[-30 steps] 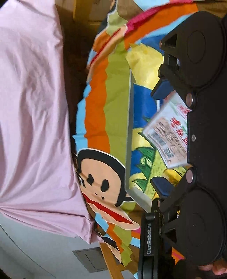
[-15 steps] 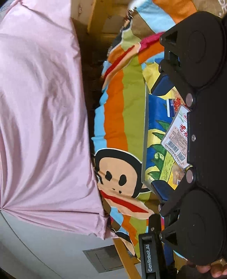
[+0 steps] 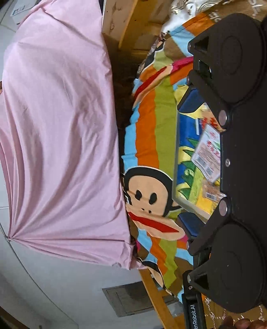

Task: Organize snacks

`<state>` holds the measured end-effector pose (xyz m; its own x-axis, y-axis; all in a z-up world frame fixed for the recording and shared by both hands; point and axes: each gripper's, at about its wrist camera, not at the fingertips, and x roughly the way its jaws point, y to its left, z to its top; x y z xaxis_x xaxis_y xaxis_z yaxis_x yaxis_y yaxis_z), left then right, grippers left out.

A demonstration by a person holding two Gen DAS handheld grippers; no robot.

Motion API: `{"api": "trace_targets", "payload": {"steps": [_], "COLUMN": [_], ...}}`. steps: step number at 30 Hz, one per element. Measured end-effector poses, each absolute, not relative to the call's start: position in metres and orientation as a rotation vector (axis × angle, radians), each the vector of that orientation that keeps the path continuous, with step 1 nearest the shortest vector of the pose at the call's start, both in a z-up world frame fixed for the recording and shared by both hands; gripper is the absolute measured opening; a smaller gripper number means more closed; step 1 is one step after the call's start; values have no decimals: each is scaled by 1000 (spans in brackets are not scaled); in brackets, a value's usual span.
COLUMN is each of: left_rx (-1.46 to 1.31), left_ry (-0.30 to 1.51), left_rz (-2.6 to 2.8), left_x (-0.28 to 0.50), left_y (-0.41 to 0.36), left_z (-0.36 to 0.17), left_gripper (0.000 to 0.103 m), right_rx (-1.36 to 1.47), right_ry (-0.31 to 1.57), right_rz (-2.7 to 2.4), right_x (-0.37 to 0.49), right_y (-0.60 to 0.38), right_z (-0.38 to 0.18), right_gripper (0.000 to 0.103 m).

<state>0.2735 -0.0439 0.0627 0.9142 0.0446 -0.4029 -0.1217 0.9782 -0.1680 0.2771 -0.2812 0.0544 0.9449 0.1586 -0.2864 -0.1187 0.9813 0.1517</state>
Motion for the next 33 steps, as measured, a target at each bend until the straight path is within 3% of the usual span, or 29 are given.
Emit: {"api": "trace_targets", "payload": {"steps": [19,33], "left_rx": [-167,-101], "left_ry": [404,422], "left_rz": [73,57], "left_x": [181,154], "left_y": [-26,-20], "left_z": [51,21], "left_gripper": [103,103], "right_rx": [84,94], "right_ry": [351,331], "right_rz": [138,121], "right_x": [175,135], "right_y": [-272,-268], "right_z": [40,23], "right_gripper": [102,102]}}
